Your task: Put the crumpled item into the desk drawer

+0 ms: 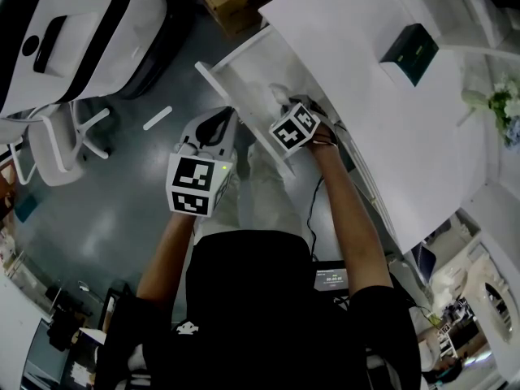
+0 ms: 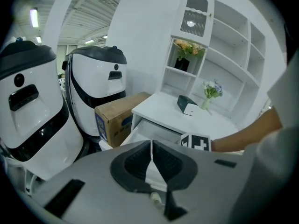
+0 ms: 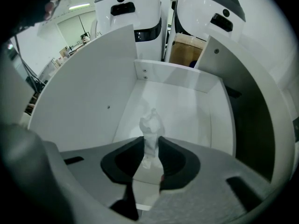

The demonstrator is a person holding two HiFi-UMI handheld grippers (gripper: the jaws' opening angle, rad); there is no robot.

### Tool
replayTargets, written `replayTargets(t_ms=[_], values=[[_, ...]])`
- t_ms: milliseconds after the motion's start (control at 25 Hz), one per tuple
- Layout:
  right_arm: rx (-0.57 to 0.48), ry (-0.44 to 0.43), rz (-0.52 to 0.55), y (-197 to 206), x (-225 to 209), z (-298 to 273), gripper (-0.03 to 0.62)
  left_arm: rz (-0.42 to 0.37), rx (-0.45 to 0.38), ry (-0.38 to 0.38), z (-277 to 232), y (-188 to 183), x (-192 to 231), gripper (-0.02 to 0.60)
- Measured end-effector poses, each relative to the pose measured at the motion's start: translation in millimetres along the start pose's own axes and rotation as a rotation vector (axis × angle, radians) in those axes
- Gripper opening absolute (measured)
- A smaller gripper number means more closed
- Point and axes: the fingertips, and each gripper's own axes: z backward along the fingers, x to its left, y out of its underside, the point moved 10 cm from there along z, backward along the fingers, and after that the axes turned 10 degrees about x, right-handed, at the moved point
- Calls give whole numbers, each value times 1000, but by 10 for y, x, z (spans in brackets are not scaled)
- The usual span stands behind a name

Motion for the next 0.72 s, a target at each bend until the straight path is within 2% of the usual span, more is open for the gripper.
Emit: replayTargets(t_ms=[720], values=[[-28, -51, -23, 31, 26, 35, 147, -10, -4, 0, 5, -58, 17, 14]])
